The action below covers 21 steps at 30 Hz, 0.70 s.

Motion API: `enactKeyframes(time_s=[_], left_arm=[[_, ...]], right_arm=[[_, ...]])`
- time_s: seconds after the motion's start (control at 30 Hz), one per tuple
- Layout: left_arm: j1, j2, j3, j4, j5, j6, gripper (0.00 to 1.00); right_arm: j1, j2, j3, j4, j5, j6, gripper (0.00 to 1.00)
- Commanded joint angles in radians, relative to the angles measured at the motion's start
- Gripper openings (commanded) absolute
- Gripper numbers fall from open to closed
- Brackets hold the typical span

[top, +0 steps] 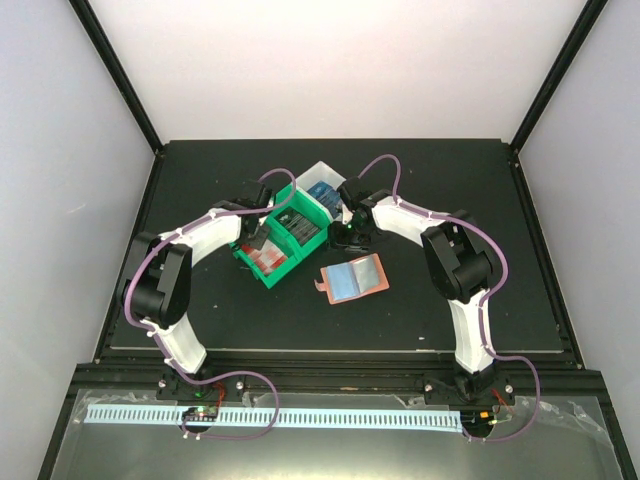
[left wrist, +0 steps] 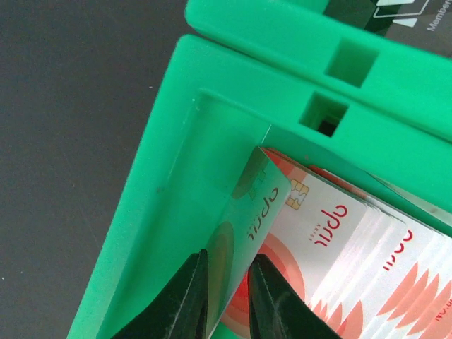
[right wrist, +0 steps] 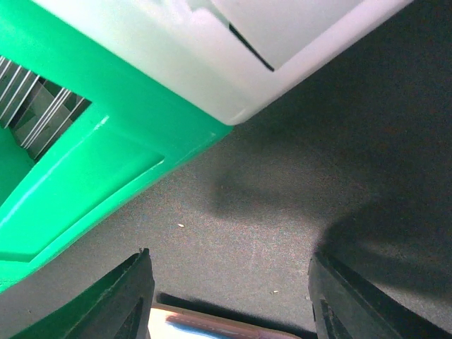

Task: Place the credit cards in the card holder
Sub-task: Pick up the credit card from the storage box.

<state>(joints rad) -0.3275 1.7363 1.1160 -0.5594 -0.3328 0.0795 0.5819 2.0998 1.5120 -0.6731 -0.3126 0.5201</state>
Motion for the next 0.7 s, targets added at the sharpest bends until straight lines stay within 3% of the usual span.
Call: enactKeyframes(time_s=[0.0,0.23,0.47,0.67], left_arm=[[0.008,0.008,0.016,0.030,-0.029,0.024,0.19],[0.005,0.042,0.012,0.035,-0.013,0.037,0.19],[-0.006,0.032,0.018,0.039,-0.025,0.040,0.03],[-0.011,-0.050,0.079,-0.039,-0.018,0.029,0.02]], right_arm=[[0.000,0.008,0.000,-0.002,0.015,-0.015,0.62],[0.002,-0.003,0.006,0.002,0.001,-0.025,0.63],[0.001,-0.041,0.052,-0.006,-0.026,-0.041,0.66],[-0.003,-0.082,0.220,-0.152,0.022,-0.065,0.69]])
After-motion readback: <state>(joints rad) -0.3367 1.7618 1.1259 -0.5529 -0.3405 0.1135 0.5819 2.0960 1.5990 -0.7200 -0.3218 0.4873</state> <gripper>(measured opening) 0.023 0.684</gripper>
